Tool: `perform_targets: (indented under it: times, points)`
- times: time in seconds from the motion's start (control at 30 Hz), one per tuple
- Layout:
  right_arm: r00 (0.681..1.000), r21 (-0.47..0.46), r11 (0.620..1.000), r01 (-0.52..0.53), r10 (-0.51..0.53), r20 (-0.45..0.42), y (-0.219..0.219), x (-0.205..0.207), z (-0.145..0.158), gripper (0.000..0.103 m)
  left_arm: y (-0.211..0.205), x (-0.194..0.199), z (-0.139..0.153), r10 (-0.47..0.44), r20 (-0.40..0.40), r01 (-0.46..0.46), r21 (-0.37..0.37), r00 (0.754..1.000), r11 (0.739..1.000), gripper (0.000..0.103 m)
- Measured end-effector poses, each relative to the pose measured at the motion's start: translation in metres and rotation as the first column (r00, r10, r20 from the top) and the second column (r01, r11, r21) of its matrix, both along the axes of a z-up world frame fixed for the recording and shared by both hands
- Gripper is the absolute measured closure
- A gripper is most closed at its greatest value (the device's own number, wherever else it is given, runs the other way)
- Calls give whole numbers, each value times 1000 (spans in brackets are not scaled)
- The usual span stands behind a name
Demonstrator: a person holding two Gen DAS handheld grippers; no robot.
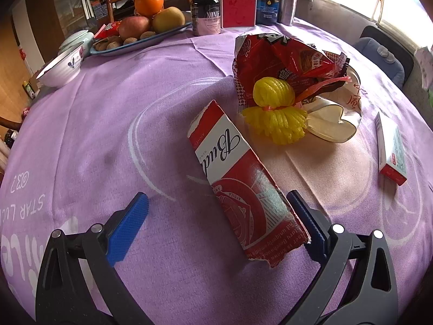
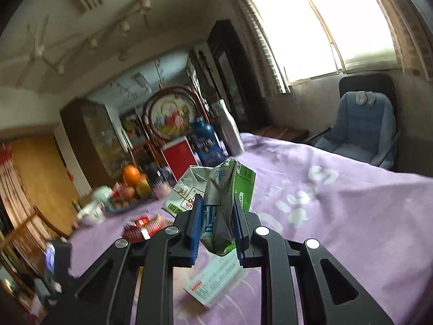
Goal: Collect trash
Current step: 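Grasp the green packet with the right tool while the left tool grasps the Bud carton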
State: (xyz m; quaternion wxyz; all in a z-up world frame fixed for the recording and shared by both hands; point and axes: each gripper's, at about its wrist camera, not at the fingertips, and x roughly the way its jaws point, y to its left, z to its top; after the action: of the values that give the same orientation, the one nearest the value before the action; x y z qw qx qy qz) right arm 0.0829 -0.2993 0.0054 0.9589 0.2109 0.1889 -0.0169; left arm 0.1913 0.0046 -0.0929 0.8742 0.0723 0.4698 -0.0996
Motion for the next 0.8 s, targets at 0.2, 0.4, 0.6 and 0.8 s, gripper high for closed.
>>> perform_targets:
  times: [0.2,0.4,0.6,0.8]
  points:
    - [994,-25,999,-38,35,-107,9,6,-15,81,2,6,1,-16,-14,16,-4,1000,1000,5]
    - [992,56,998,-37,44,-119,-5,4,-24,40,26,18,4,71,-27,-72,-55,997,996,6]
    - [991,168,986,-9,32,-133,-23,4,-37,26,37,20,18,89,33,-85,-113,996,990,6]
    - [995,169,985,22,-4,-104,-26,-3,-35,13,11,20,11,4,35,-3,-45,999,999,6]
